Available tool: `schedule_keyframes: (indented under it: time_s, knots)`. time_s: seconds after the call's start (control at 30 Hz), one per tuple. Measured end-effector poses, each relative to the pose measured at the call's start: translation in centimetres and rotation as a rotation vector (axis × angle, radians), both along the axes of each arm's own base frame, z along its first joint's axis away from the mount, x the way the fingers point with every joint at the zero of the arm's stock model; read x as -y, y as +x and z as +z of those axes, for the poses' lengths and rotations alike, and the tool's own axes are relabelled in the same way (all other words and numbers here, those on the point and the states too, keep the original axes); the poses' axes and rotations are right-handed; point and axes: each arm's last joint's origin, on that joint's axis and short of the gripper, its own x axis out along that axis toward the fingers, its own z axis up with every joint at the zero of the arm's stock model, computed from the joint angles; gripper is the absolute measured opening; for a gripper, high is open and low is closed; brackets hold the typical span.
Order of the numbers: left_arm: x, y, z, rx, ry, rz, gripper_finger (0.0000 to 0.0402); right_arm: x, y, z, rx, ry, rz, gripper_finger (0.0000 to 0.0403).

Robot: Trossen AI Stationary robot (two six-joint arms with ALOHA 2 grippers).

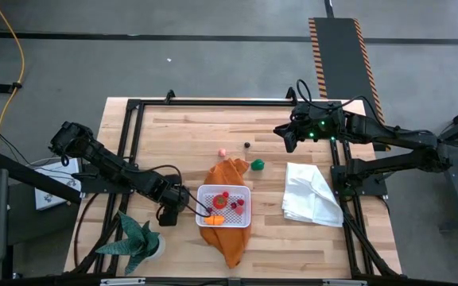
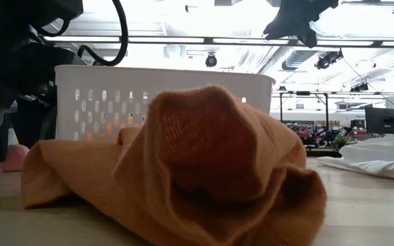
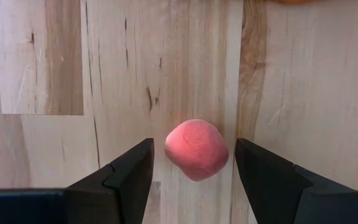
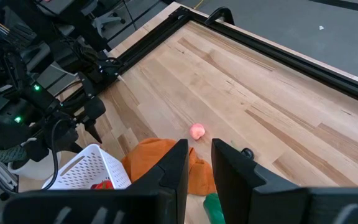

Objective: Pick and placing Produce into tupperware
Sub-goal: Put the bottom pink peach into the white basket

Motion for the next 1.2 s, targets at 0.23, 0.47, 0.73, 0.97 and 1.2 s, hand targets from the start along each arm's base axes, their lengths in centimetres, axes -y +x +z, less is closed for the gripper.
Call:
schedule_keyframes:
  time_s: [0.23, 0.47, 0.73, 0.97, 1.2]
  knots:
    - [0.01, 0.04, 0.01, 0.004, -0.002, 0.000, 0.0213, 0.00, 0.00, 0.00, 0.000, 0.000, 0.000, 0.0062]
    - [0.06, 0.05, 0.01, 0.002, -0.016, -0.006, 0.0172, 0.01, 0.00, 0.00, 0.000, 0.000, 0.000, 0.0062]
    - [0.12, 0.05, 0.03, -0.002, -0.032, -0.025, 0.0130, 0.00, 0.00, 0.00, 0.000, 0.000, 0.000, 0.0062]
    - [0.13, 0.04, 0.03, -0.005, -0.040, -0.018, 0.0128, 0.00, 0.00, 0.00, 0.000, 0.000, 0.000, 0.0062]
    - [0.15, 0.03, 0.06, -0.007, -0.053, 0.019, 0.0127, 0.00, 0.00, 0.00, 0.000, 0.000, 0.000, 0.0062]
